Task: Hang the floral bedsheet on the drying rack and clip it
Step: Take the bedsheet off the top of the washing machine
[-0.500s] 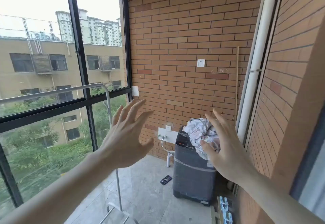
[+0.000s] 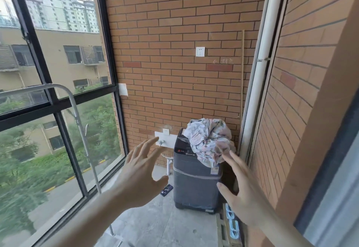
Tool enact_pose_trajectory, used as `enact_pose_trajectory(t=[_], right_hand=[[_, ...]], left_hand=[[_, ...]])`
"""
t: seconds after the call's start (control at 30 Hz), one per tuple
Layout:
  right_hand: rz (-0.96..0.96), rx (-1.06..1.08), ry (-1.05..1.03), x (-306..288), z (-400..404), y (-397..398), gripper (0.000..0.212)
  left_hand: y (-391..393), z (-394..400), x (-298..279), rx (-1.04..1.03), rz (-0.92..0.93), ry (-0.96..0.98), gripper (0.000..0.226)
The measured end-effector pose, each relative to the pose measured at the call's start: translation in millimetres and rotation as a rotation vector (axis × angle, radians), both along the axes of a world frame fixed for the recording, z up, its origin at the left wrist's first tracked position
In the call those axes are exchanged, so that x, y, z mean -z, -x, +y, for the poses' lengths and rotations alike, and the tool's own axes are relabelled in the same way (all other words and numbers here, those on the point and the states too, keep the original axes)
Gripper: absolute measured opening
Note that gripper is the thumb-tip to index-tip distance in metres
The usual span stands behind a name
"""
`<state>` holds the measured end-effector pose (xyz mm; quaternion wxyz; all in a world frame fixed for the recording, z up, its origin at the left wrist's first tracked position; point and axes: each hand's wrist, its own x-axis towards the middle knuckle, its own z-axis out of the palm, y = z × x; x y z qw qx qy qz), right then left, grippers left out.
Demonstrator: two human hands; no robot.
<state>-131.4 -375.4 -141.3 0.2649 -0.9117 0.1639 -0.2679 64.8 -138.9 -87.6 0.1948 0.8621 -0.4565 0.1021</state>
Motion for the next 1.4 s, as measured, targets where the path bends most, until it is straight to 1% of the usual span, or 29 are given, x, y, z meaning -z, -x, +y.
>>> enact_pose_trajectory(t=[0.17, 0.3, 0.57, 0.7, 0.9, 1.1, 1.27, 1.4], right_hand=[[0.041, 0.031, -0.098, 25.0, -69.0, -27.6, 0.072], [0.067, 0.038, -0.146, 41.8, -124.9, -60.2, 0.070], [0.081, -0.013, -0.225, 58.6, -197.0, -146.8, 0.069], [0.103, -0.011, -0.235, 73.1, -230.9, -198.4, 0.067], [0.128, 0.072, -0.220, 98.3, -282.6, -282.6, 0.068], [0.161, 0.168, -0.227, 110.5, -325.0, -342.1, 0.069], [0.205, 0.250, -0.266, 133.1, -361.5, -373.7, 0.067], [0.237, 0.346, -0.295, 143.9, -408.1, -398.2, 0.071]], left_hand=[[-36.3, -81.4, 16.0, 0.020, 0.018, -0.026, 0.073], [-73.1, -141.7, 33.7, -0.003, 0.093, -0.044, 0.073], [-134.1, -205.2, 62.3, -0.053, 0.239, -0.090, 0.067], [-183.6, -232.9, 76.0, -0.066, 0.293, -0.104, 0.065], [-274.8, -281.6, 98.8, -0.038, 0.359, -0.117, 0.068], [-356.7, -326.8, 128.2, 0.019, 0.447, -0.131, 0.068], [-405.8, -376.8, 156.3, 0.079, 0.555, -0.209, 0.068], [-438.2, -414.4, 167.8, 0.104, 0.555, -0.267, 0.066]])
